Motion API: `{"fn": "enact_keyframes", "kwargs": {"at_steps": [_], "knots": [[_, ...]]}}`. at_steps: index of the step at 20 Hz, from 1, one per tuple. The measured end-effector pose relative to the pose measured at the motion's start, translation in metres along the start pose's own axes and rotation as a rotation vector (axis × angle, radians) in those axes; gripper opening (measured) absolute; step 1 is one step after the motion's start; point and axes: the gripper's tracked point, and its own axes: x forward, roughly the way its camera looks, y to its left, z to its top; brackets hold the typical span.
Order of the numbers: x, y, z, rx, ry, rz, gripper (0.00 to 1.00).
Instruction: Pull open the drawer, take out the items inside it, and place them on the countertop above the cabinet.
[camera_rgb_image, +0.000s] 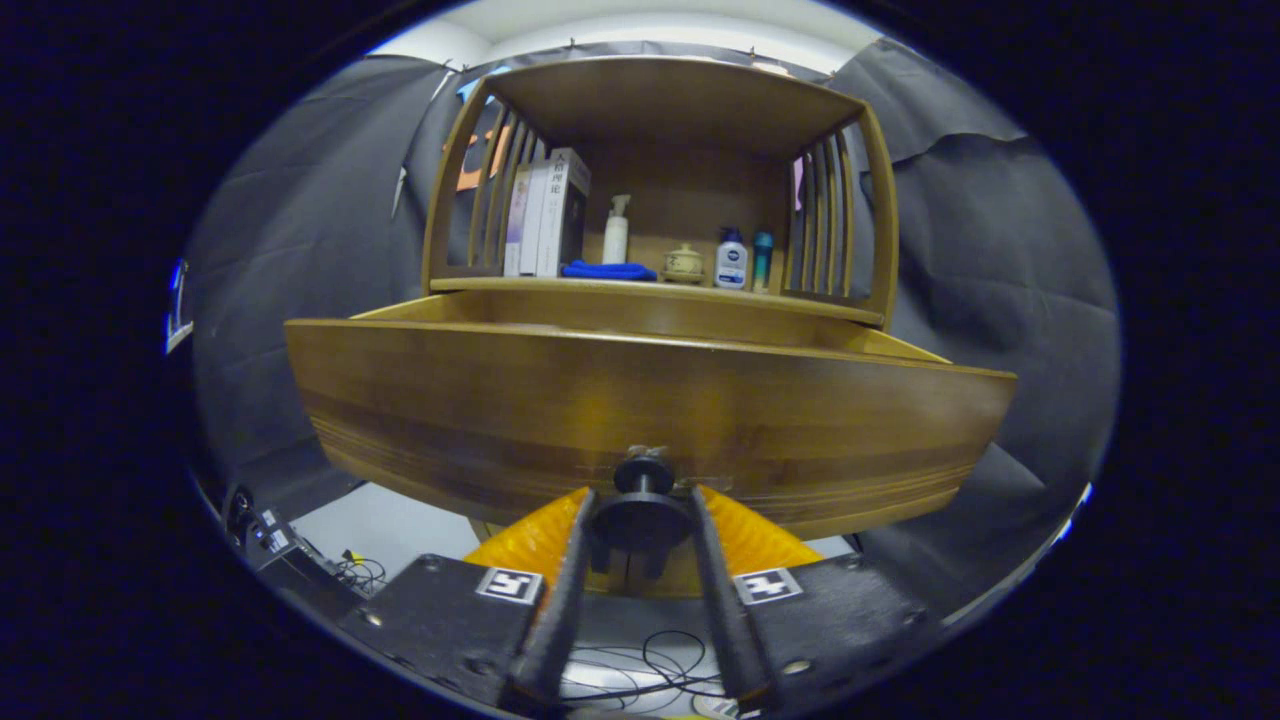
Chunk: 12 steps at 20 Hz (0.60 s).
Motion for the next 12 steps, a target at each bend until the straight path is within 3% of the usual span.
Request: {"fn": "enact_keyframes", "kwargs": {"at_steps": [3,12], "knots": [[-0.017,-0.002,0.014,0.024,-0.027,0.004,1.0],[-0.039,-0.026,0.105,0.037,-0.154,-0.007,1.0]]}}
